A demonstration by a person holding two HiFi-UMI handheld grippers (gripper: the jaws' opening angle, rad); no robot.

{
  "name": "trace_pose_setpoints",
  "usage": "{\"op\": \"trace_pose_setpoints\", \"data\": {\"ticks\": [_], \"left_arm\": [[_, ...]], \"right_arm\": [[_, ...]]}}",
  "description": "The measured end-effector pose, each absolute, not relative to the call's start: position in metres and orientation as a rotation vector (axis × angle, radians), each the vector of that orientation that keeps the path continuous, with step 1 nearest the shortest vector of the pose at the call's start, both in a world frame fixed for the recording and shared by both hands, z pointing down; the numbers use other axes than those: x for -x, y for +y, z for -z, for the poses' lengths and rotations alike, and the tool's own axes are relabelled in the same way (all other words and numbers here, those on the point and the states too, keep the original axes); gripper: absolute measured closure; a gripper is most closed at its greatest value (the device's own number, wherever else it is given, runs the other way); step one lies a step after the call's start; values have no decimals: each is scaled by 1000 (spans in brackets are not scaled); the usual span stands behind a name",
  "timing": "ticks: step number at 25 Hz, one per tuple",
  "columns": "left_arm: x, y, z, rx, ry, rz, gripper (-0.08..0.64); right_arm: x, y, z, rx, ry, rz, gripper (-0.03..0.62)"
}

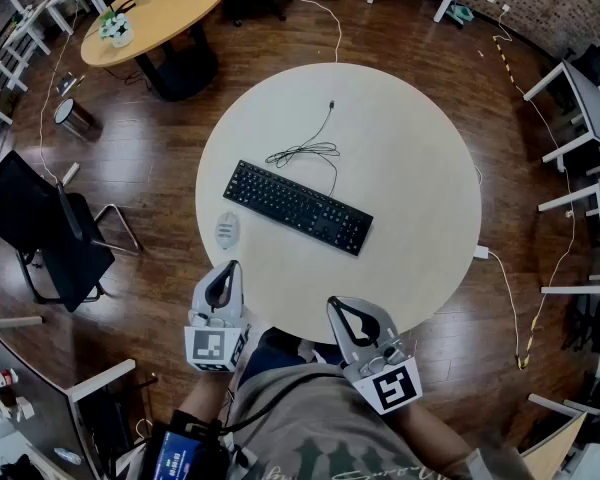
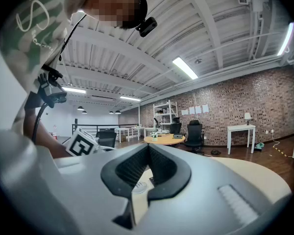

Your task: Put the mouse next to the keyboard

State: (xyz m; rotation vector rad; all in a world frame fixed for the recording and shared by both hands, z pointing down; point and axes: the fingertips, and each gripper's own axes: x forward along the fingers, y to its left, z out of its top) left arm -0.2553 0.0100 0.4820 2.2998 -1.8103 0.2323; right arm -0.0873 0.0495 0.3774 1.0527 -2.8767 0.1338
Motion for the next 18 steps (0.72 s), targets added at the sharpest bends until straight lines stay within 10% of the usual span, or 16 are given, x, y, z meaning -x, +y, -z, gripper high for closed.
{"op": "trace_pose_setpoints", "data": {"ticks": [6, 18], "left_arm": [[317, -44, -597, -2021, -1730, -604, 294], [351, -74, -757, -1849, -1410, -1024, 256]], "right_arm": [[91, 42, -384, -1019, -2861, -196, 591], [91, 37, -397, -1098, -2775, -202, 591]]}}
